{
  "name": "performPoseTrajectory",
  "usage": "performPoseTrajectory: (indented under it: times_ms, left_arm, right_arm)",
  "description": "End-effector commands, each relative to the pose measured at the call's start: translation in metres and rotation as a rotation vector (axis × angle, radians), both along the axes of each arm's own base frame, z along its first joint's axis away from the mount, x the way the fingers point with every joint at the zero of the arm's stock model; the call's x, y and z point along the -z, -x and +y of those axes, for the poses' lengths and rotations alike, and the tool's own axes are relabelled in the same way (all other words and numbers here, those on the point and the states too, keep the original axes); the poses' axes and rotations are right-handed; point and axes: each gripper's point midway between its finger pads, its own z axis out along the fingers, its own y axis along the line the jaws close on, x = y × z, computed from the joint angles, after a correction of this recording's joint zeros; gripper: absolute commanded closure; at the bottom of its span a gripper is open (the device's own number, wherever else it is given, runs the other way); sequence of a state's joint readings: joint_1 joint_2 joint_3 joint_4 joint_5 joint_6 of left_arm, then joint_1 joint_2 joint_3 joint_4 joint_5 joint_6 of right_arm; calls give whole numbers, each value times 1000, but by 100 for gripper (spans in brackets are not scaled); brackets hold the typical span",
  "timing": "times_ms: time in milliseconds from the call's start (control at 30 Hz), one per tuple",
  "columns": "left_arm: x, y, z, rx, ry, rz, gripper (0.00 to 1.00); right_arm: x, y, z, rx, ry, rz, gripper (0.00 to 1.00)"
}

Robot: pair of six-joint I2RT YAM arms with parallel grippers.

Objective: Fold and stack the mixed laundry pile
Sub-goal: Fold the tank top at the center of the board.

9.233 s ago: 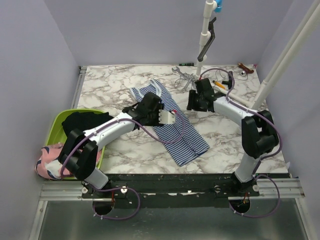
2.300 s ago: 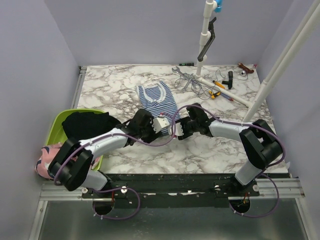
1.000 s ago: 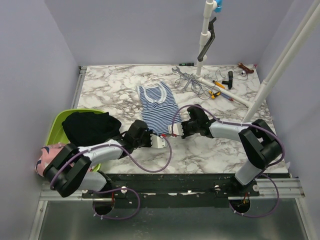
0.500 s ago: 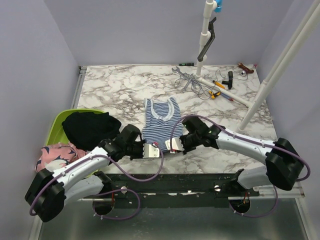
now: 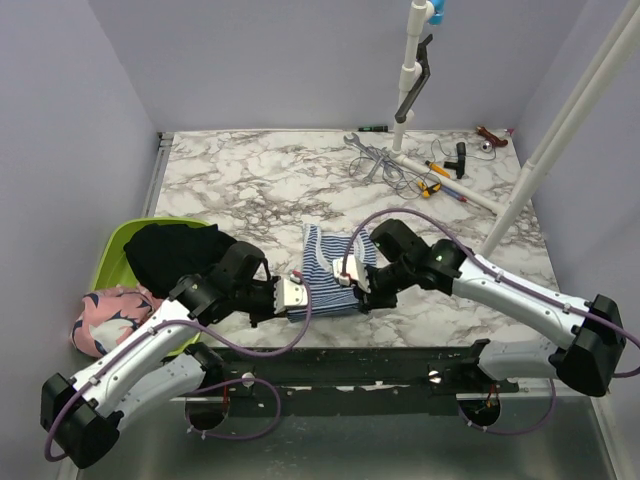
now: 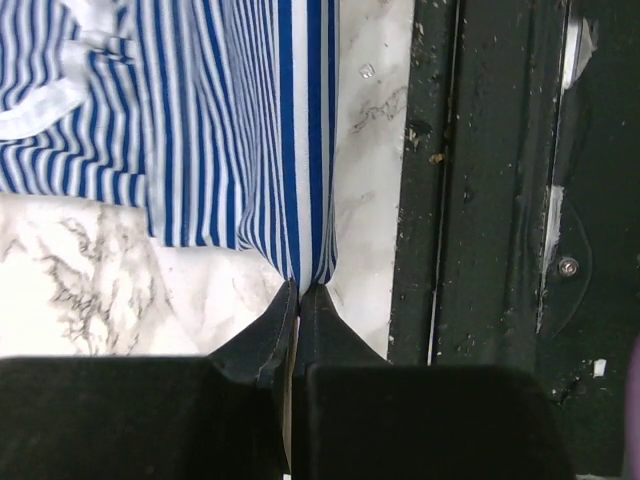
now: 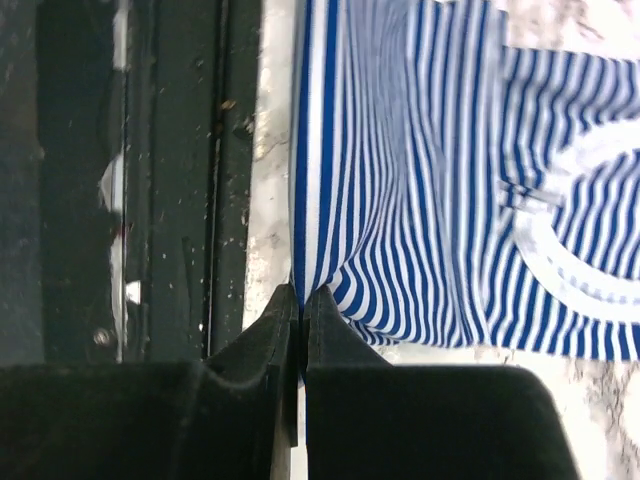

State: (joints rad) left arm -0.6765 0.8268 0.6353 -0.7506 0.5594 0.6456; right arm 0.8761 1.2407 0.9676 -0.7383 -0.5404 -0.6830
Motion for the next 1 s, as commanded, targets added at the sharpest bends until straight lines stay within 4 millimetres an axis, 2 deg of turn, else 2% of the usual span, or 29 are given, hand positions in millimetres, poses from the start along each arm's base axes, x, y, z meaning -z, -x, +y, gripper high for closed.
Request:
performPoseTrajectory:
  times_ms: [0,167,333,433,500,700,867,967]
  left_arm:
    - [-30,-5,-3,-74,39,47,100]
    - [-45,-33,-13,-183,82,62,100]
    - [-62,-82,-10,-367,142,16,100]
    - [-78,-98,-19,-393,201,13,100]
    - [-84,-110,-24,-412,229,31,100]
    - [-71,-137,-27,-465,237,253,100]
    - [-68,-172,-22,-555,278,339,100]
    - [-59,-195,-15,-632,268,370,100]
  right_arm:
    - [-18,-29,2,339,54,76,99]
    - [-20,-82,3,582,123,99,99]
    - [-30,-134,-9,800,53,179,99]
    - [-30,-154,-18,885,25,189,99]
    - [-27,-161,-20,911,32,199,99]
    - [-24,-189,-27,1011,22,197,99]
    - [-19,-212,-34,1075,21,202,99]
    - [-13,-225,-38,1146,22,219,99]
